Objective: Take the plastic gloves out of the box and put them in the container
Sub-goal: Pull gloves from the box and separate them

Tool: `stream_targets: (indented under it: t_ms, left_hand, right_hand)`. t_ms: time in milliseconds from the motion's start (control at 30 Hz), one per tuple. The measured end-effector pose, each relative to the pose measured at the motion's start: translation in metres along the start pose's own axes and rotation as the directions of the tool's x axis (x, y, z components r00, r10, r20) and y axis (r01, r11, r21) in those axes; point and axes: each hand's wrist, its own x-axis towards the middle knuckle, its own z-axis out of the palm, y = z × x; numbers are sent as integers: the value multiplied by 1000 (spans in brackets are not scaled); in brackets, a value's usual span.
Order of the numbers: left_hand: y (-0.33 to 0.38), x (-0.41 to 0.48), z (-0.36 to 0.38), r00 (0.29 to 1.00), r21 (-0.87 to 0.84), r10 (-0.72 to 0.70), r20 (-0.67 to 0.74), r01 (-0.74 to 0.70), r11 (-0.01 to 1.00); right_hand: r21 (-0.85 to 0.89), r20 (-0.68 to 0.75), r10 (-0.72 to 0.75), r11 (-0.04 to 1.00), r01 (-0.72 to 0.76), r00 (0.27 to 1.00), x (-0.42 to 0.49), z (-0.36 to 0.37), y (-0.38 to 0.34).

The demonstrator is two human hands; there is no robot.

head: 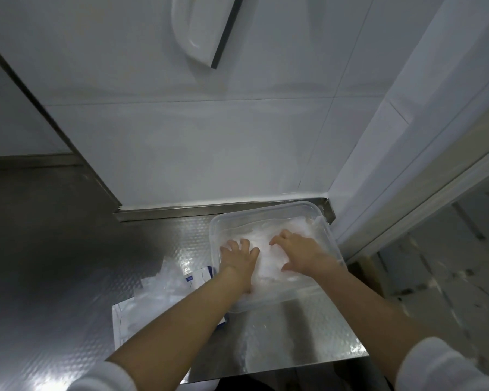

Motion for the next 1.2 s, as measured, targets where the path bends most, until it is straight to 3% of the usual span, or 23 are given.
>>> stream_targets:
  t_ms: [267, 433, 500, 600, 700, 800, 867, 933, 1000, 1100, 1200]
  left_hand:
    - [2, 14, 13, 994, -25, 34, 102, -32, 999]
    - [-5, 6, -2, 992, 22, 67, 103, -70, 997]
    - [-11, -5, -15, 996, 15, 91, -2, -91, 996]
    - [-25, -29, -31, 955, -110, 70, -290, -106, 988]
    - [-47, -61, -34, 851, -310, -62, -521, -121, 943]
    - [-72, -93, -19, 776, -446, -208, -595, -104, 889]
    - [-87, -110, -3, 772, -510, -287, -566, -54, 859]
    - [-100, -123, 16, 820, -542, -327, -469, 26, 840]
    - [-110, -133, 36, 878, -571, -339, -338, 95, 815]
    - [-121, -142, 62, 928, -735, -322, -188, 84, 672]
    - [-122, -147, 75, 944, -778, -292, -156, 65, 625]
  right_hand:
    - [-18, 46, 19, 1000, -18, 999, 1, 7, 6]
    - [89, 110, 66, 993, -76, 992, -3, -6, 4]
    - [126, 31, 85, 988, -88, 996, -10, -16, -4]
    - [190, -213, 50, 982, -9, 976, -26, -31, -30]
    - [313, -466, -19, 932, 185, 885, -43, -40, -71]
    - [300, -556, -177, 868, 395, 812, -57, -42, -118]
    - [254, -541, -302, 831, 495, 785, -59, -35, -145]
    - [190, -500, -410, 808, 558, 763, -57, -23, -167]
    - [171, -402, -469, 805, 568, 786, -52, -9, -185]
    - [84, -183, -454, 877, 474, 872, -41, 5, -201]
    - [8, -107, -362, 931, 365, 926, -31, 8, -206]
